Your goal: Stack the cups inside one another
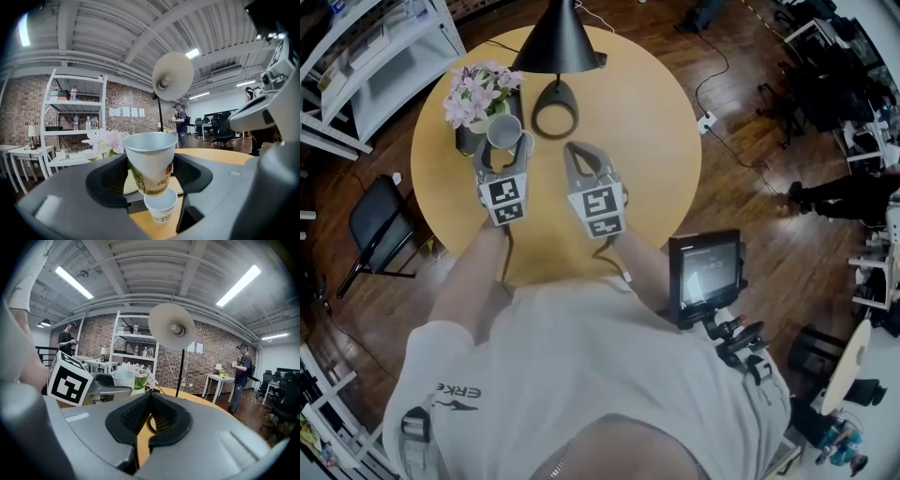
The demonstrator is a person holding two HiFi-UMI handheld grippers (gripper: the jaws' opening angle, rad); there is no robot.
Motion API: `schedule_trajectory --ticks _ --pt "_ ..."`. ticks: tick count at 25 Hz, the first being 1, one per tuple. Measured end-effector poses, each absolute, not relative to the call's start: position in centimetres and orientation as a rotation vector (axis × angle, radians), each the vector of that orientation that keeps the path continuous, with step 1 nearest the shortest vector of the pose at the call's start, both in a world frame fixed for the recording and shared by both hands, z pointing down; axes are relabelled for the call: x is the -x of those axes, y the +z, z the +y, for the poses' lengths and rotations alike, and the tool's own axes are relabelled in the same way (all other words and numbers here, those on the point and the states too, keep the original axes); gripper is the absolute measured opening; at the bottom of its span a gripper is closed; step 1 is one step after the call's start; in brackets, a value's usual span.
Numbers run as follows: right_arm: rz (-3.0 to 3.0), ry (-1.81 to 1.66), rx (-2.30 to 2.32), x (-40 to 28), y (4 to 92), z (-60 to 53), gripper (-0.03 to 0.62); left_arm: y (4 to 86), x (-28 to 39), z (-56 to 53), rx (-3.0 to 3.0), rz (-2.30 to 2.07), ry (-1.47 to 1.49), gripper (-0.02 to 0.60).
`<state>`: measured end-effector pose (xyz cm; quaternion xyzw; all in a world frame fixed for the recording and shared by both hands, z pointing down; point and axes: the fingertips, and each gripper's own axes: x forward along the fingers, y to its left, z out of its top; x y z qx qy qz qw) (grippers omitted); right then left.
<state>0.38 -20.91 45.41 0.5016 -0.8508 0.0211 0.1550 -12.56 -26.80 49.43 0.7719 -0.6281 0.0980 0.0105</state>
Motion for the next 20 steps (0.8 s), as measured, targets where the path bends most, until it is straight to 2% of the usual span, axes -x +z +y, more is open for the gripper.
schedule_trajectory --ticks 20 --pt "-2.406 0.17 -1.387 -0.5 49.1 -23.0 0.015 56.5 11.1 -28.5 -2.35 -1.827 0.498 0.305"
